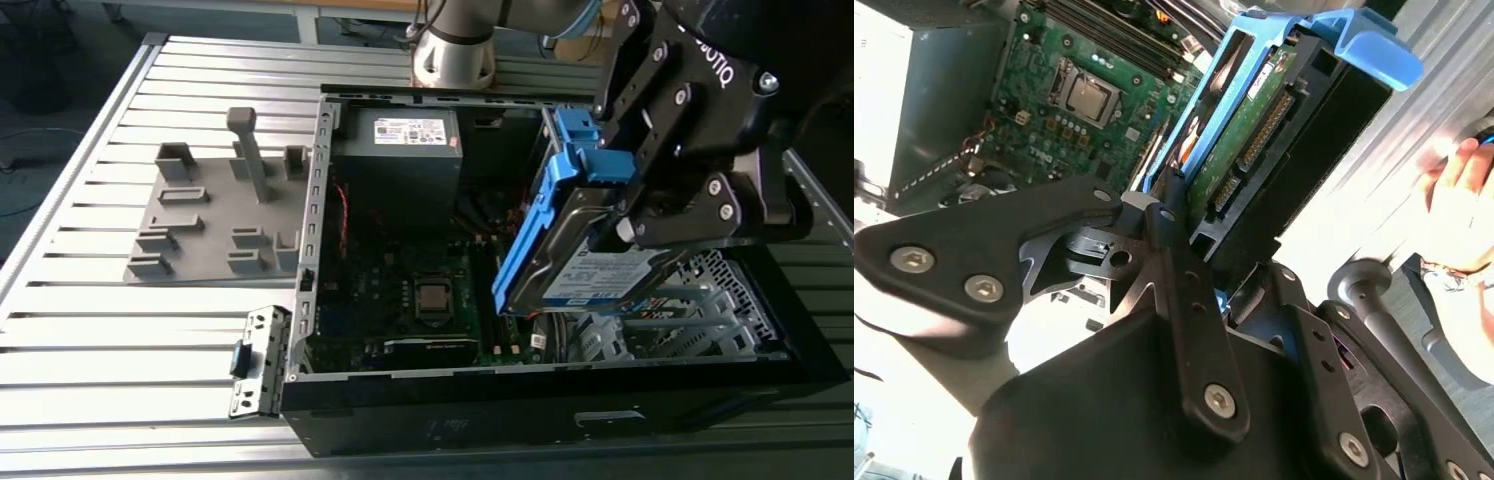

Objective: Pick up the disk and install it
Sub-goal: 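Pick up the disk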

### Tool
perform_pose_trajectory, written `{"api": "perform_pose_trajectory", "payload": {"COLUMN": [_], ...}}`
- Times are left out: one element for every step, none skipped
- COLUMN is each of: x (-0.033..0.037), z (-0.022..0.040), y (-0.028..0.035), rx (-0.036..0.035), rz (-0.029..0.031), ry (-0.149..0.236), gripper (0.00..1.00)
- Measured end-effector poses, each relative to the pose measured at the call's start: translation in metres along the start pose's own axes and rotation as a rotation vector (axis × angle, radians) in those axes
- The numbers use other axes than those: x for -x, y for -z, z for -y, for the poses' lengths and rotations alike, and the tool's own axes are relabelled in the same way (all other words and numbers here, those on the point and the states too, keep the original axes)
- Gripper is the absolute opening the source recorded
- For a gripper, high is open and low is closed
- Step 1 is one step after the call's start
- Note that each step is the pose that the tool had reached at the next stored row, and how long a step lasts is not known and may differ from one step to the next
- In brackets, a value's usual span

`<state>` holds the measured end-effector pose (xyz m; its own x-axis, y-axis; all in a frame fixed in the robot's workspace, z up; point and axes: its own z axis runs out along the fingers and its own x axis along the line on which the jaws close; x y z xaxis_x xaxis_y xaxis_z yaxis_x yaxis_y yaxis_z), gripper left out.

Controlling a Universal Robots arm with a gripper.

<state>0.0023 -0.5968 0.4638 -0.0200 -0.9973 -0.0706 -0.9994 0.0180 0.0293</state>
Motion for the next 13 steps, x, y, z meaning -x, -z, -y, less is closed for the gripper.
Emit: {"api": "perform_pose_trajectory", "payload": {"x": [-0.0009,-0.0017,-0.0023,-0.0024,-0.0024,-0.0024,-0.0024,-0.0024,-0.0025,-0.0025,-0.0024,-0.0024,-0.0024], "z": [0.0000,0.0000,0.0001,0.0001,0.0001,0.0001,0.0001,0.0001,0.0001,0.0007,0.0015,0.0033,0.0065], "y": [0.0001,0.0001,0.0001,0.0001,0.0001,0.0001,0.0001,0.0002,0.0001,0.0001,0.0001,0.0002,0.0002], "rx": [0.0000,0.0000,0.0000,0.0000,0.0000,0.0000,0.0000,0.0000,0.0000,0.0000,0.0000,0.0002,0.0006], "rz": [-0.0004,-0.0006,-0.0006,-0.0006,-0.0006,-0.0006,-0.0007,-0.0008,-0.0008,-0.0007,-0.0007,-0.0007,-0.0007], "ry": [0.000,0.000,0.000,0.000,0.000,0.000,0.000,0.000,0.000,0.000,0.000,0.000,0.000], "gripper": [0.36,0.36,0.36,0.36,0.36,0.36,0.36,0.36,0.36,0.36,0.36,0.36,0.36]}}
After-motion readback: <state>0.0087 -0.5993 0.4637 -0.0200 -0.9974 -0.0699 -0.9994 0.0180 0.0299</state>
